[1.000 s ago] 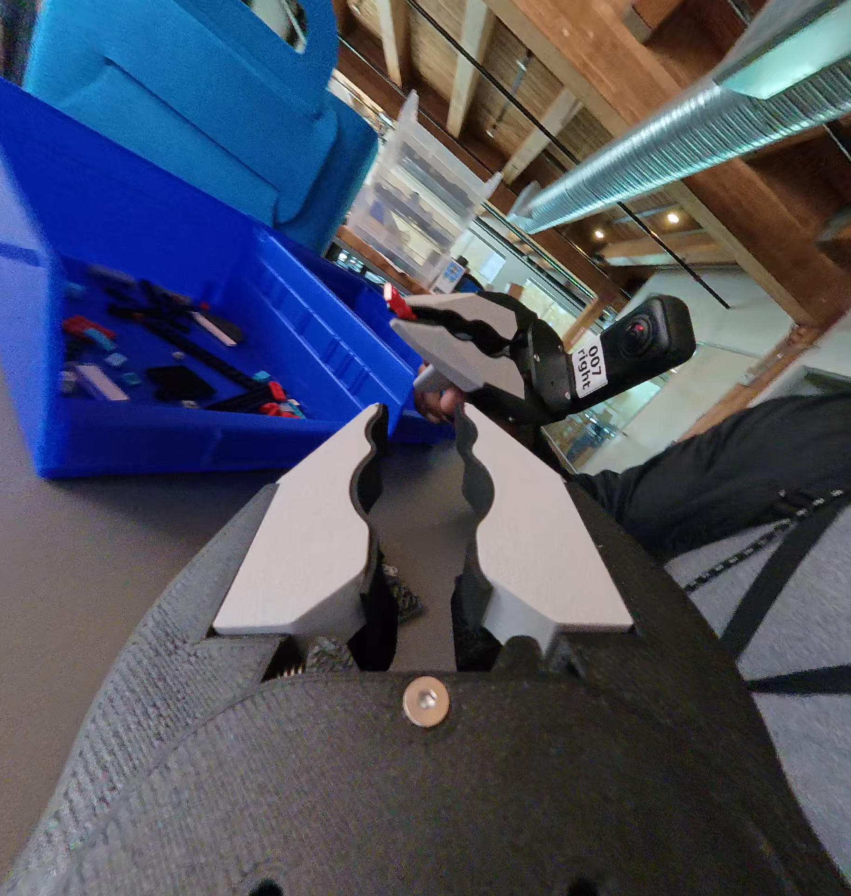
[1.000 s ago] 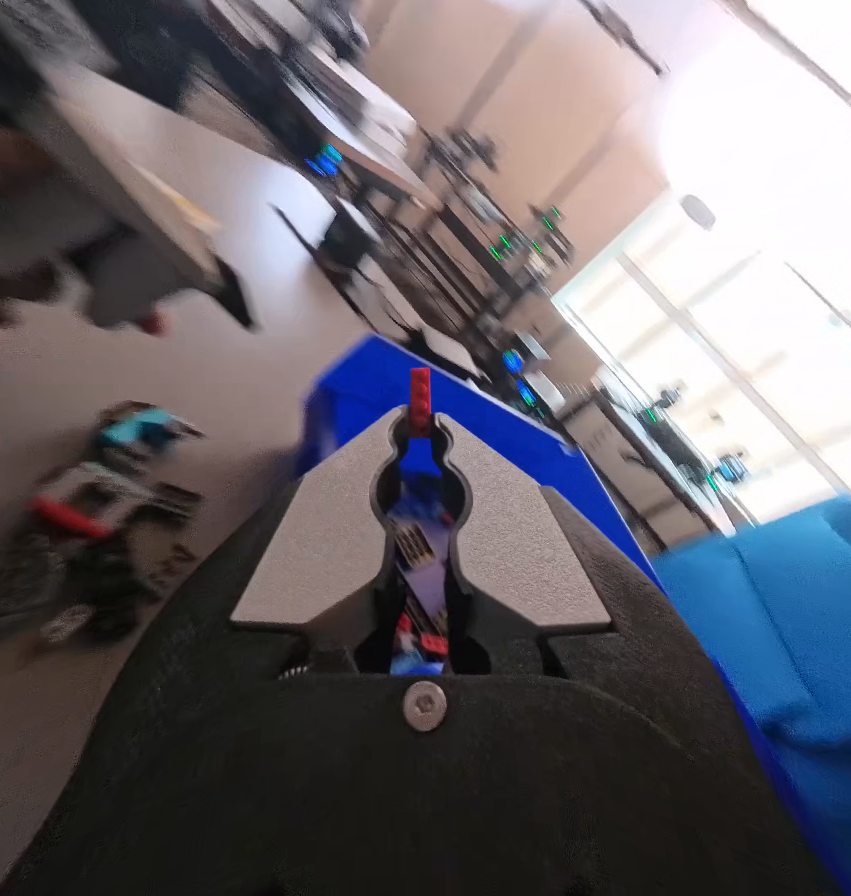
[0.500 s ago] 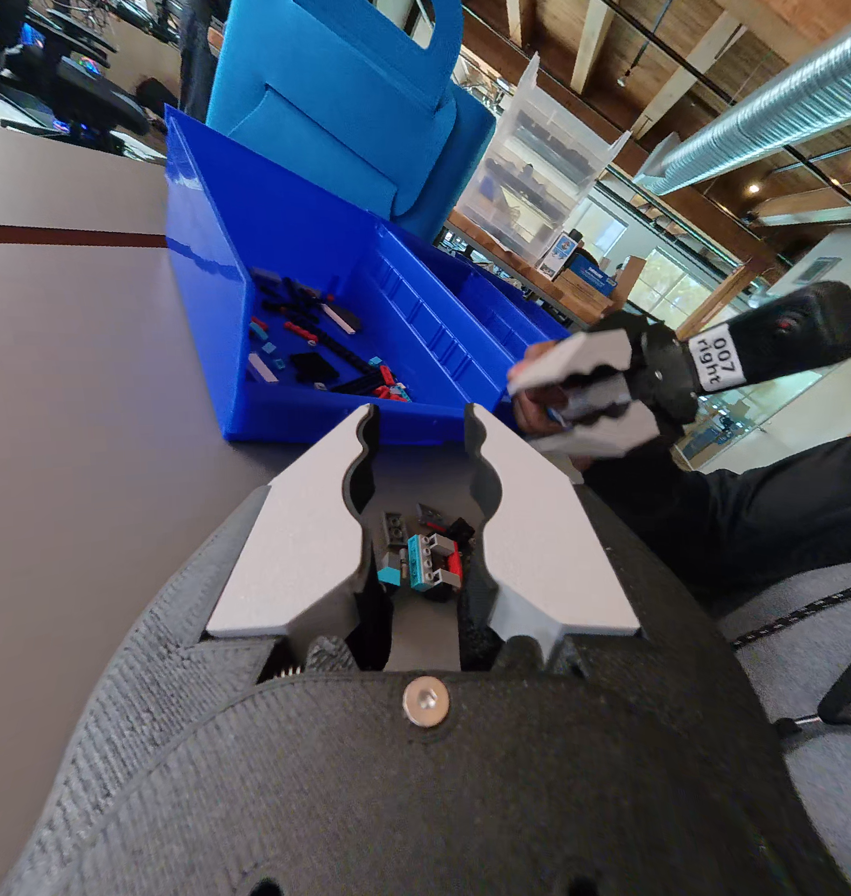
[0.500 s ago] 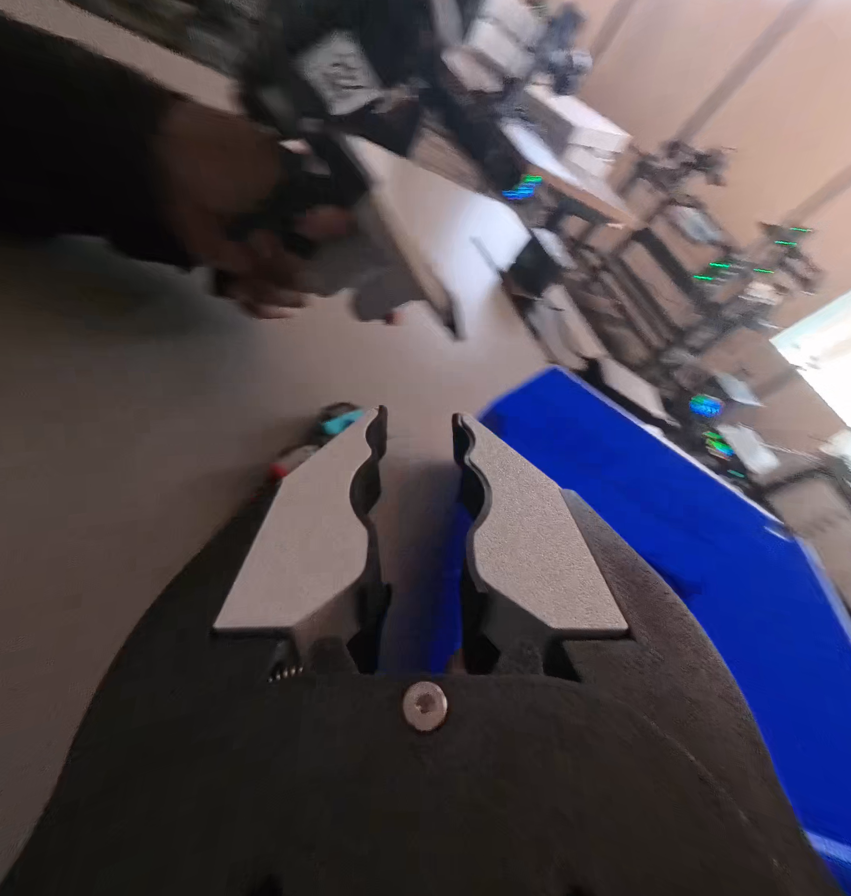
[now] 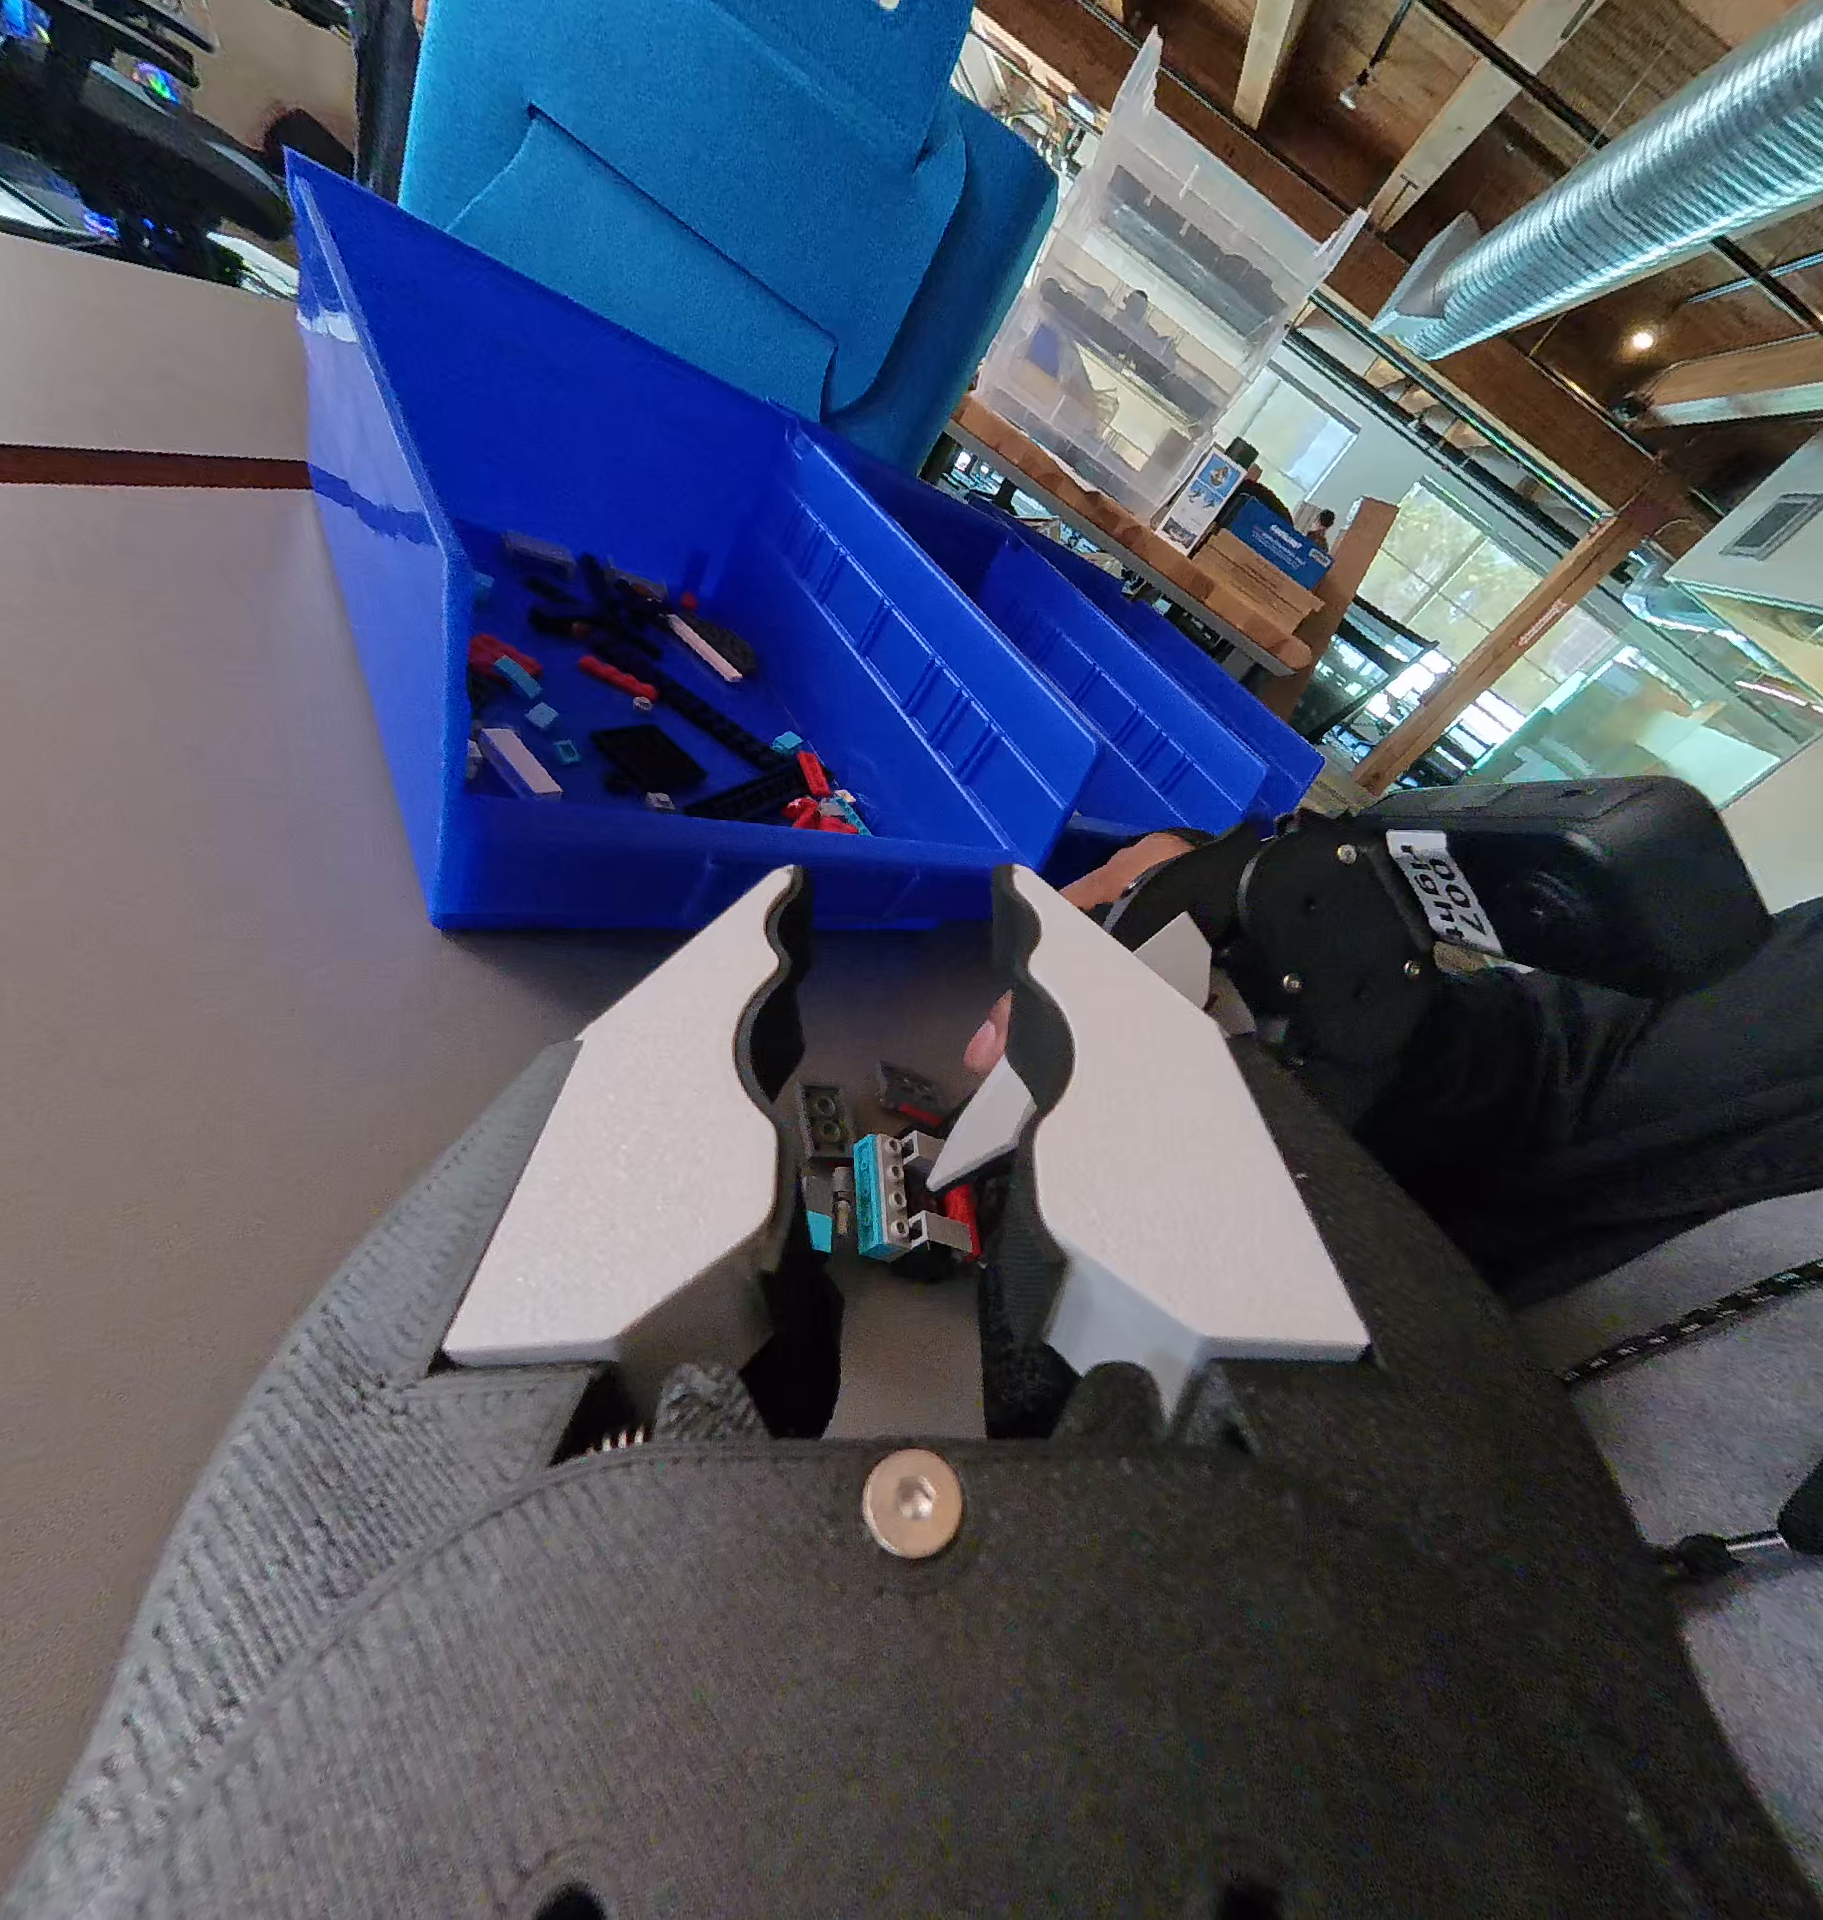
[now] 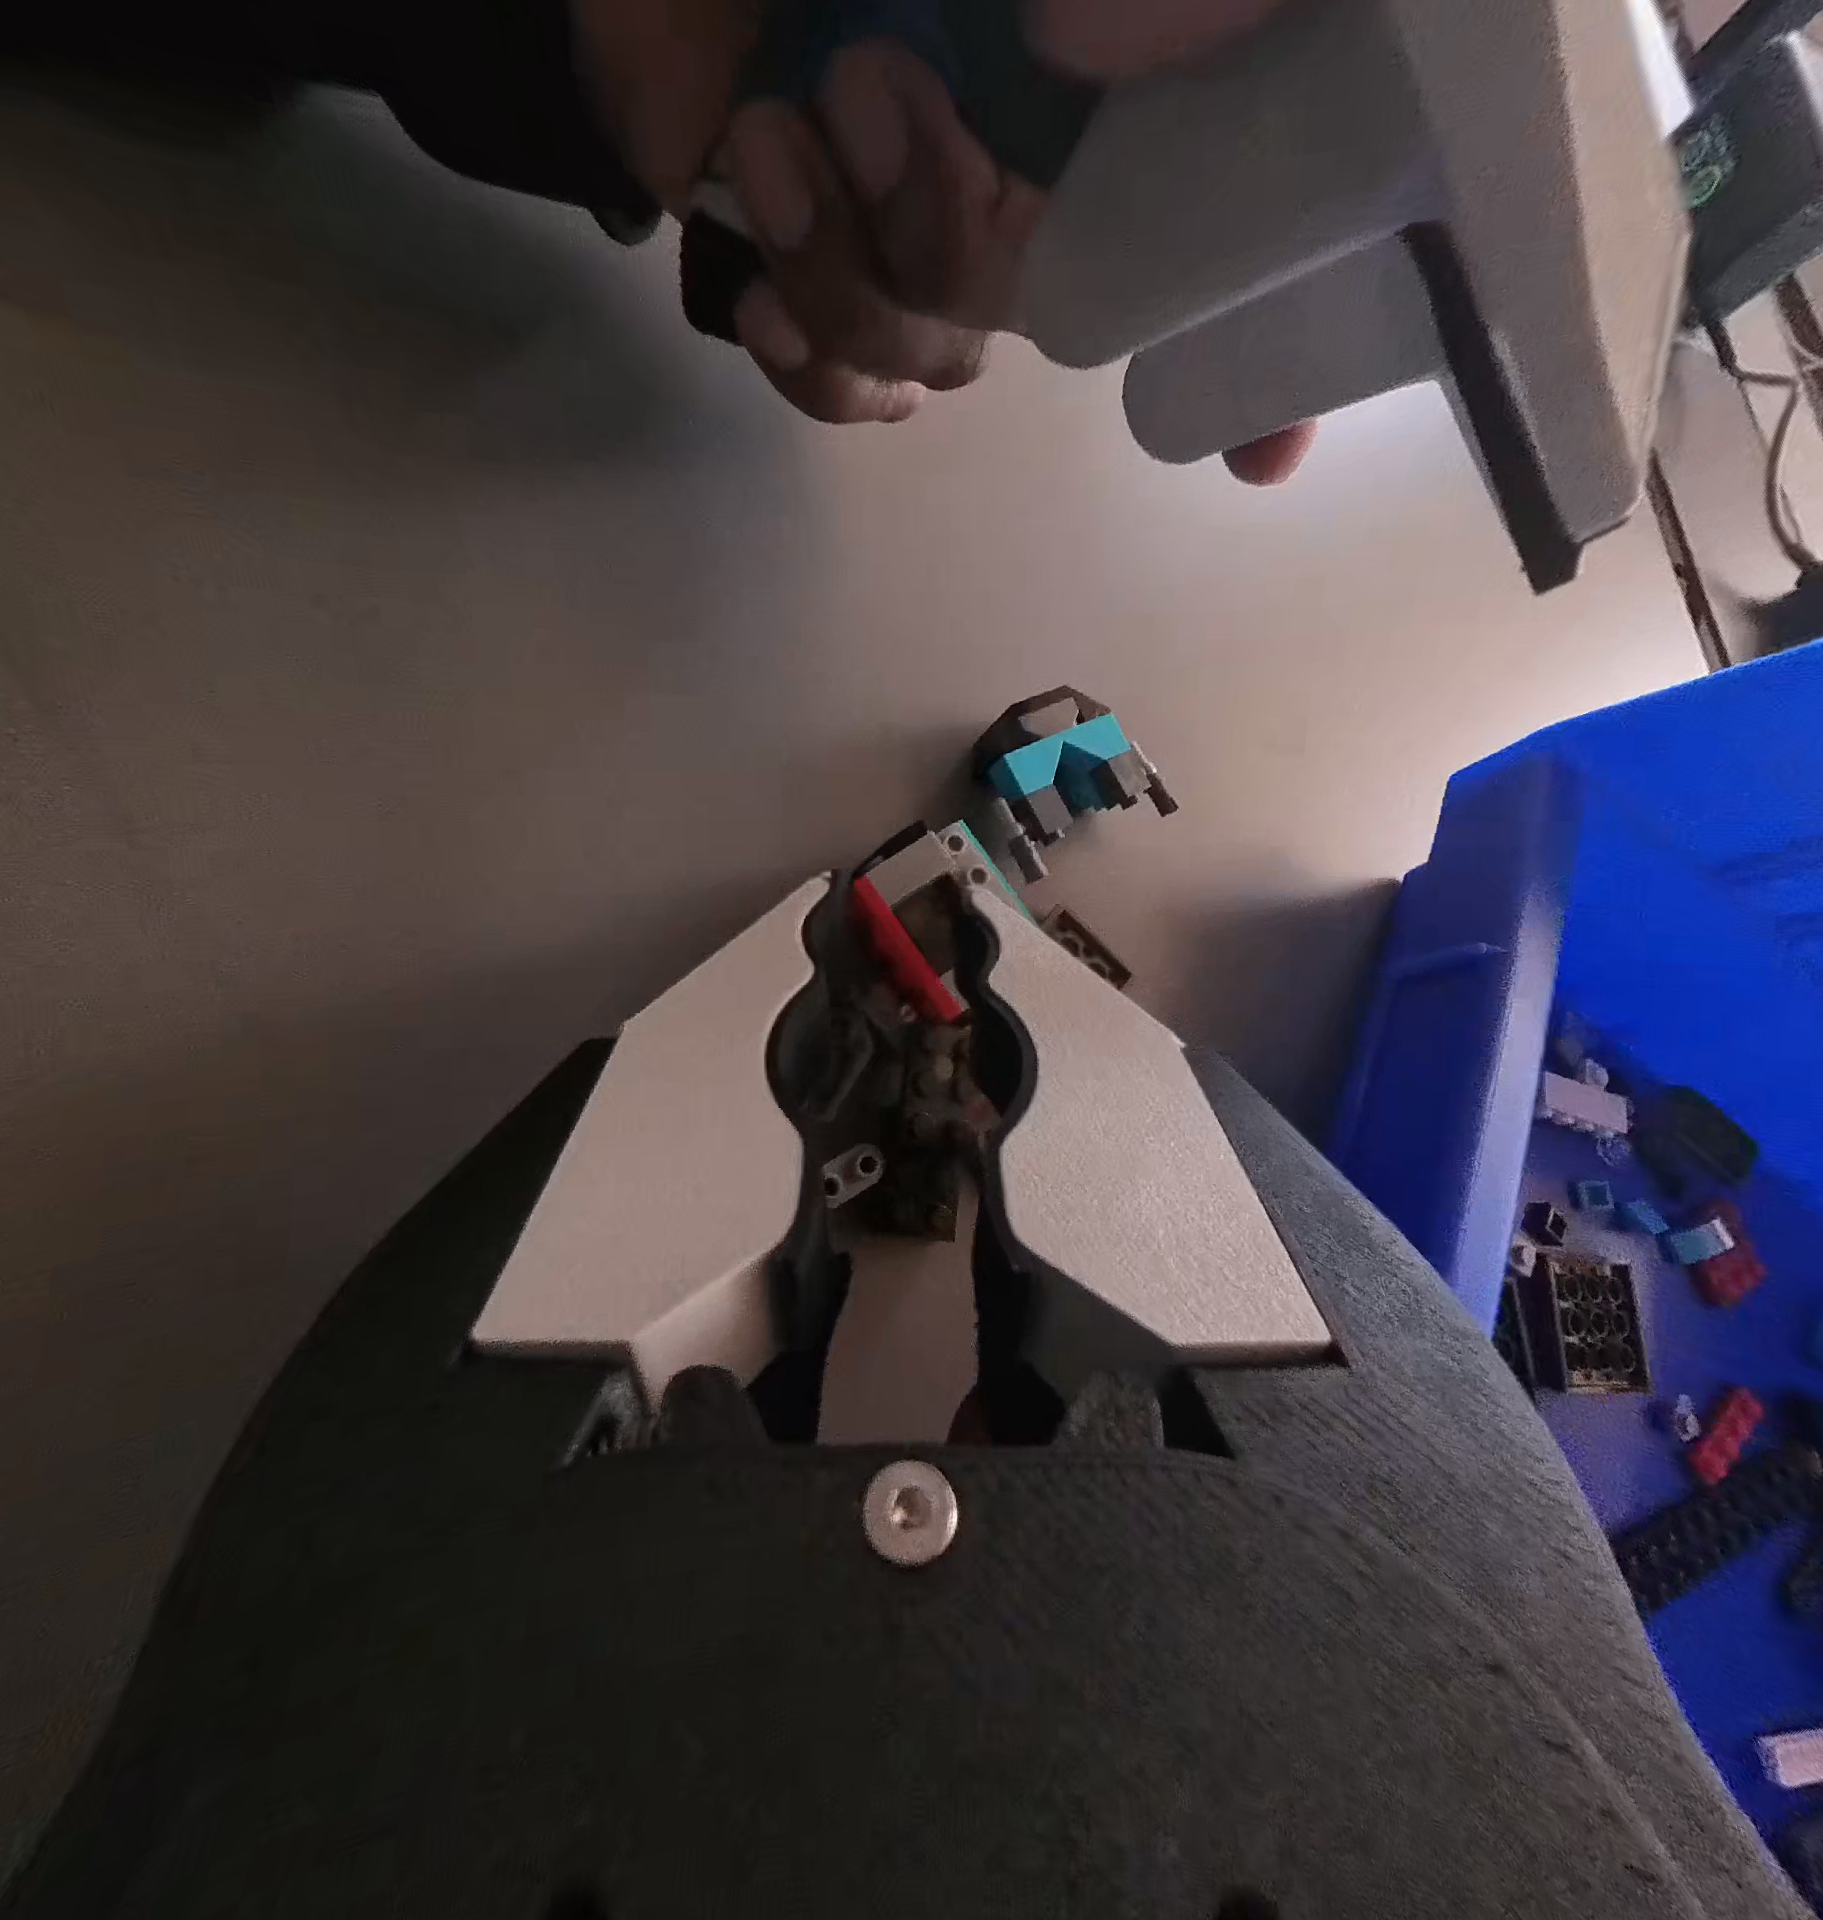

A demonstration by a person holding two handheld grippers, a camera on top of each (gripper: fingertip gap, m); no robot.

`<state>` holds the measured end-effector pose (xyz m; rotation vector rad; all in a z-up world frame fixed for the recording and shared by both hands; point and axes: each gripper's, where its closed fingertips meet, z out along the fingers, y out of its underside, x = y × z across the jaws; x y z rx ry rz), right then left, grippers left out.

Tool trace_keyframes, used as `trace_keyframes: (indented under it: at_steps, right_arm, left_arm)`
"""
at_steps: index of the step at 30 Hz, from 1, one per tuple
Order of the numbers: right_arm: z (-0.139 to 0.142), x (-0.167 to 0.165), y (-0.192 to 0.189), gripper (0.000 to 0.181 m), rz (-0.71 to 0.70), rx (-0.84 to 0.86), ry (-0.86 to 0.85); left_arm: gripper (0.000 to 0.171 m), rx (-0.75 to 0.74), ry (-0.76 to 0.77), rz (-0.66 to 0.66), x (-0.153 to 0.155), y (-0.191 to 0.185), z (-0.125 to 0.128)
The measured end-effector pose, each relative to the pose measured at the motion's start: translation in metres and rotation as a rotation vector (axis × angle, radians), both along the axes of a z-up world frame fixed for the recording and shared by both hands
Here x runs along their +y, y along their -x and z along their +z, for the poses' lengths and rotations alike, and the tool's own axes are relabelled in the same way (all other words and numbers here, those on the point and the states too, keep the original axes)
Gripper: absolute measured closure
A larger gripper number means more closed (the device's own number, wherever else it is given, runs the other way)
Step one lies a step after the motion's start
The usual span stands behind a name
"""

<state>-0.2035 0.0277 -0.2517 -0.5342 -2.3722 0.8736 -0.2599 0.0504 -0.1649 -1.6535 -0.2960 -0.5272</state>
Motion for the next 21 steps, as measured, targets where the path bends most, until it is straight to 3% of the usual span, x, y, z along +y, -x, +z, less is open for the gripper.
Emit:
trace_keyframes:
  at_steps: [2, 8, 16, 21]
  right_arm:
    - [-0.004, 0.001, 0.001, 0.169, -0.010, -0.007, -0.013]
    - [0.008, 0.003, 0.006, 0.170, -0.040, -0.001, 0.085]
    - [0.070, 0.005, 0.005, 0.171, -0.037, -0.041, 0.556]
    - [0.102, 0.014, 0.008, 0.171, -0.022, 0.154, 0.612]
  left_arm:
    - [0.136, -0.001, 0.003, -0.005, 0.001, -0.002, -0.001]
    - [0.136, -0.005, 0.002, -0.007, 0.001, -0.001, -0.001]
    - [0.136, -0.034, -0.060, -0.046, -0.003, -0.004, 0.009]
    - [0.134, -0.121, -0.105, -0.090, -0.005, -0.010, 0.018]
